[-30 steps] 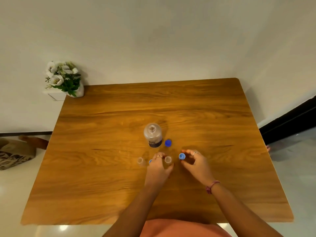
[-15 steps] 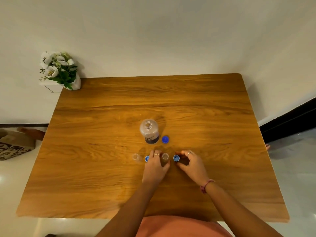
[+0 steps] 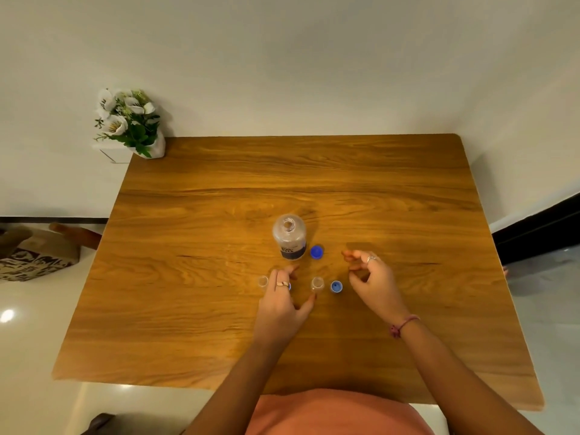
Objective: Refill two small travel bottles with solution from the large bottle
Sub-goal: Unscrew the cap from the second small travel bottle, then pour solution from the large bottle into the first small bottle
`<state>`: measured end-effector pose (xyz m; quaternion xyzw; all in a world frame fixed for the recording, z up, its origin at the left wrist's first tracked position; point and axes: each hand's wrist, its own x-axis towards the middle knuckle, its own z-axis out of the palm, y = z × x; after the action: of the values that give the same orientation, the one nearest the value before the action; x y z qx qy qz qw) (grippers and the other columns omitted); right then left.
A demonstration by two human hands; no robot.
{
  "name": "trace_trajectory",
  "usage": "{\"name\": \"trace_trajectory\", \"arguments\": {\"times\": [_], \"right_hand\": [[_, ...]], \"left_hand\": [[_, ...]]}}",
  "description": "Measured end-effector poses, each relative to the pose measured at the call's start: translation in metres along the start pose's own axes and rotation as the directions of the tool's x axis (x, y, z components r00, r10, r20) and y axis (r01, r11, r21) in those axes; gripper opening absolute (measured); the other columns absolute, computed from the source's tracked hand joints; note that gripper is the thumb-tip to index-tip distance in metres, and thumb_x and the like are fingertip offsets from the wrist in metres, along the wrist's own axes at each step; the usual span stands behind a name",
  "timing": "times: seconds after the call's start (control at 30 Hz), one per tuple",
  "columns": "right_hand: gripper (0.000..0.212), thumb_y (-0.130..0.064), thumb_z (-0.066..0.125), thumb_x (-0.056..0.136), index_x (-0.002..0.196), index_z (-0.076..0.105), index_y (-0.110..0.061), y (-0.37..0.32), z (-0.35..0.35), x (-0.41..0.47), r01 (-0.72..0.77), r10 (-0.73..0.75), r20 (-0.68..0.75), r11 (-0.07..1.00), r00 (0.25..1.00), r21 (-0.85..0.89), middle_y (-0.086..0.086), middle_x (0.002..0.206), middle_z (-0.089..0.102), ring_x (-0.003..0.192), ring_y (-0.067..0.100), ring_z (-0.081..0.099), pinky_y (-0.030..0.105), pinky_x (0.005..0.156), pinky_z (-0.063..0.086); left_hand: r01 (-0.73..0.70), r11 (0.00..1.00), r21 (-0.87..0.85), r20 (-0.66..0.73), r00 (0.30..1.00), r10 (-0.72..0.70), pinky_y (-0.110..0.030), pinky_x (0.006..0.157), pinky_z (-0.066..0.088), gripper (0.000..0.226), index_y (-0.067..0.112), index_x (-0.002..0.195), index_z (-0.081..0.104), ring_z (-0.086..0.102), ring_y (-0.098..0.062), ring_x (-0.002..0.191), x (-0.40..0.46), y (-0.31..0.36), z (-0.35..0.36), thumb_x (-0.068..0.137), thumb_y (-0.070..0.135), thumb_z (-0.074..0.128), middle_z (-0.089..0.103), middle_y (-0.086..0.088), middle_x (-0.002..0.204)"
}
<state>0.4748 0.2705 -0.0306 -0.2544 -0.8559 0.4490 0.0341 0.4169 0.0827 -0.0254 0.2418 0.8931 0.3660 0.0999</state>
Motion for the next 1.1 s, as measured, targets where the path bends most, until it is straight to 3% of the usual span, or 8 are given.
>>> {"name": "trace_trajectory", "arguments": {"times": [0.13, 0.2, 0.4, 0.5, 0.63, 0.73, 0.83, 1.1], "right_hand": [[0.045, -0.01, 0.065, 0.083, 0.124, 0.052, -0.022, -0.028, 0.006, 0.018, 0.01, -0.007, -0.041, 0.997, 0.999, 0.077, -0.007, 0.116, 0.058, 0.099, 0.001, 0.055, 0.013, 0.074, 0.046], [0.054, -0.017, 0.07, 0.08, 0.128, 0.048, -0.024, -0.042, 0.012, 0.025, 0.008, -0.008, -0.008, 0.992, 1.0, 0.124, -0.01, 0.119, 0.054, 0.104, 0.001, 0.052, 0.014, 0.079, 0.043], [0.086, -0.027, 0.082, 0.068, 0.14, 0.035, -0.019, -0.063, 0.031, 0.034, -0.007, -0.001, 0.07, 0.994, 0.998, 0.112, -0.005, 0.138, 0.044, 0.123, 0.008, 0.042, 0.023, 0.097, 0.038], [0.088, -0.027, 0.083, 0.067, 0.14, 0.035, -0.017, -0.067, 0.036, 0.036, -0.022, 0.018, 0.049, 0.995, 0.999, 0.095, -0.002, 0.14, 0.042, 0.126, 0.012, 0.04, 0.028, 0.102, 0.038], [0.089, -0.026, 0.083, 0.066, 0.14, 0.035, -0.015, -0.071, 0.04, 0.04, -0.022, 0.017, 0.06, 0.997, 0.998, 0.072, -0.001, 0.14, 0.043, 0.126, 0.013, 0.041, 0.032, 0.105, 0.038], [0.088, -0.025, 0.083, 0.066, 0.14, 0.036, -0.014, -0.072, 0.046, 0.042, -0.035, 0.031, 0.073, 0.998, 0.997, 0.047, 0.001, 0.14, 0.044, 0.126, 0.014, 0.041, 0.033, 0.105, 0.039], [0.086, -0.026, 0.083, 0.067, 0.138, 0.037, -0.014, -0.072, 0.053, 0.045, -0.059, 0.057, 0.068, 0.998, 0.996, 0.021, 0.002, 0.138, 0.045, 0.126, 0.015, 0.041, 0.029, 0.103, 0.038], [0.091, -0.035, 0.084, 0.063, 0.138, 0.037, -0.012, -0.071, 0.063, 0.05, -0.111, 0.109, 0.052, 0.993, 0.993, 0.038, 0.002, 0.139, 0.044, 0.128, 0.017, 0.04, 0.036, 0.106, 0.037]], "left_hand": [[0.005, 1.0, -0.026, -0.078, 0.997, -0.007, -0.016, 0.044, 0.046, 0.054, 0.017, 0.12, 0.053, 0.054, -0.01, 0.056, 0.0, -0.014, -0.031, 0.074, 0.032, 0.078, 0.049, 0.012, 0.103], [0.056, 0.998, -0.006, -0.068, 0.996, -0.057, -0.012, 0.046, 0.044, 0.06, 0.017, 0.125, 0.051, 0.051, -0.006, 0.054, 0.003, -0.026, -0.042, 0.074, 0.033, 0.078, 0.048, 0.013, 0.108], [0.132, 0.988, 0.075, 0.062, 0.989, -0.136, -0.022, 0.061, 0.049, 0.067, 0.016, 0.131, 0.046, 0.055, -0.007, 0.063, 0.007, -0.061, -0.05, 0.075, 0.037, 0.076, 0.048, 0.006, 0.121], [0.133, 0.988, 0.075, 0.095, 0.986, -0.14, -0.019, 0.073, 0.046, 0.064, 0.013, 0.129, 0.048, 0.057, -0.007, 0.084, 0.008, -0.073, -0.047, 0.075, 0.034, 0.077, 0.049, 0.002, 0.125], [0.137, 0.99, 0.041, 0.133, 0.981, -0.141, -0.03, 0.087, 0.051, 0.06, 0.01, 0.128, 0.05, 0.057, -0.018, 0.103, 0.01, -0.082, -0.038, 0.077, 0.028, 0.076, 0.053, -0.005, 0.125], [0.166, 0.983, 0.077, 0.139, 0.975, -0.176, -0.026, 0.097, 0.041, 0.06, 0.012, 0.13, 0.05, 0.049, -0.018, 0.117, 0.013, -0.086, -0.032, 0.079, 0.03, 0.074, 0.056, -0.003, 0.127], [0.194, 0.977, 0.089, 0.171, 0.963, -0.207, -0.024, 0.097, 0.036, 0.06, 0.015, 0.132, 0.049, 0.043, -0.016, 0.122, 0.017, -0.088, -0.028, 0.079, 0.031, 0.072, 0.055, -0.002, 0.129], [0.222, 0.973, 0.065, 0.219, 0.948, -0.231, -0.031, 0.1, 0.043, 0.053, 0.017, 0.128, 0.053, 0.049, -0.017, 0.119, 0.023, -0.094, -0.027, 0.08, 0.028, 0.072, 0.058, -0.002, 0.126]]}}
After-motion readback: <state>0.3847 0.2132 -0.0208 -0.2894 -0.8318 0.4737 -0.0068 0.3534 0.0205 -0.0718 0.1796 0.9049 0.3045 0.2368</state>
